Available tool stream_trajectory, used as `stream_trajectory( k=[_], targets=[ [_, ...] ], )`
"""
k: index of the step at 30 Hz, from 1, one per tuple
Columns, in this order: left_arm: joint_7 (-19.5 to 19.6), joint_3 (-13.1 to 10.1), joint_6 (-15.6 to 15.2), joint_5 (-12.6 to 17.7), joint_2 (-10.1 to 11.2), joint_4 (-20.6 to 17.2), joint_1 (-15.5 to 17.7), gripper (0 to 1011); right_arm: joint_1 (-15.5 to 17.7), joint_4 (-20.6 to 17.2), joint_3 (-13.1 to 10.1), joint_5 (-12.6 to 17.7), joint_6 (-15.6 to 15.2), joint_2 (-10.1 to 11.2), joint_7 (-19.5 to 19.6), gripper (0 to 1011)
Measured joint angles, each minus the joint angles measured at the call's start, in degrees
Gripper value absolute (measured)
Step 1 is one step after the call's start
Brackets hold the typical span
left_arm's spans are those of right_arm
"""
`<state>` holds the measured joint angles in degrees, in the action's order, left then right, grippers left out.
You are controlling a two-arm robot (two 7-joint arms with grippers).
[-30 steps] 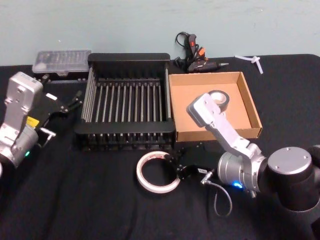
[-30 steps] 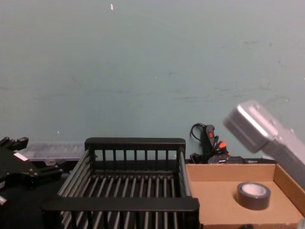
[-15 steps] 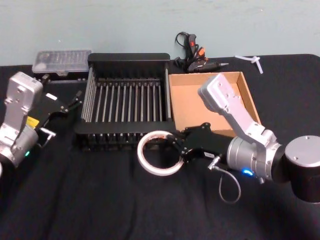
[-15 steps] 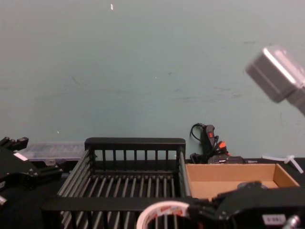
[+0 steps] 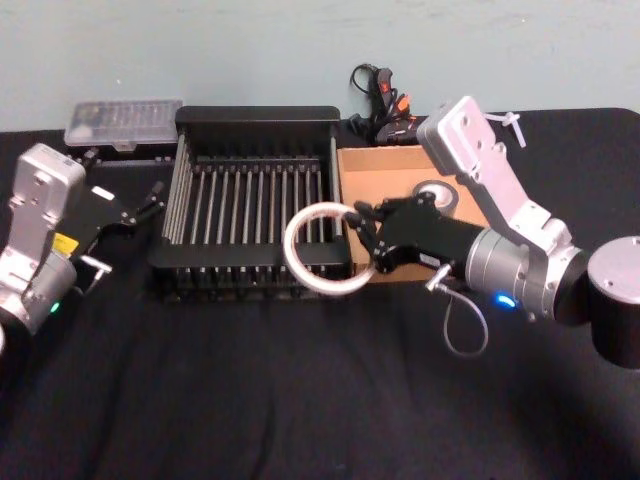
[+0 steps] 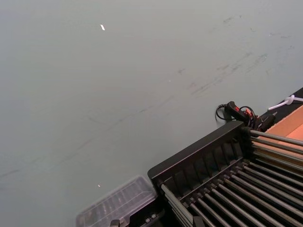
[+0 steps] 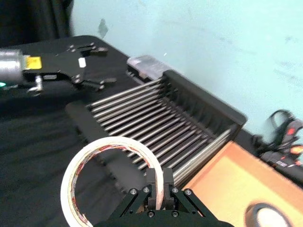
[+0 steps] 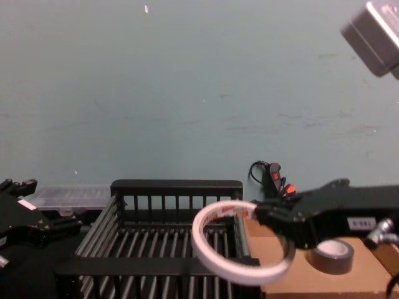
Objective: Pick up the white tape and place it into the black box , Pick up the silver tape and place it into the brown box.
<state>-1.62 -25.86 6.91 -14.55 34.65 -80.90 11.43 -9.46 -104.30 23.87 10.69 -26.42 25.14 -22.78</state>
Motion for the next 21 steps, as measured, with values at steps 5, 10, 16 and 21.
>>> stream_trajectory(
  k=[5,10,16,21],
  targets=[
    [0.0,0.0,0.0,0.0,0.0,0.0,0.0,1001,-1.9,1.7,0.0,-1.6,2.2,-0.7,1.1,97],
    [0.0,0.0,0.0,0.0,0.0,0.0,0.0,1002,-3.7,4.1,0.2,-4.0,4.8,-2.0,2.6,97],
    [0.0,0.0,0.0,0.0,0.0,0.0,0.0,1002,-5.2,7.3,0.7,-6.9,8.2,-3.6,4.2,97],
    [0.0,0.0,0.0,0.0,0.0,0.0,0.0,1001,-7.1,11.6,1.3,-9.7,13.1,-5.7,5.7,97]
  ],
)
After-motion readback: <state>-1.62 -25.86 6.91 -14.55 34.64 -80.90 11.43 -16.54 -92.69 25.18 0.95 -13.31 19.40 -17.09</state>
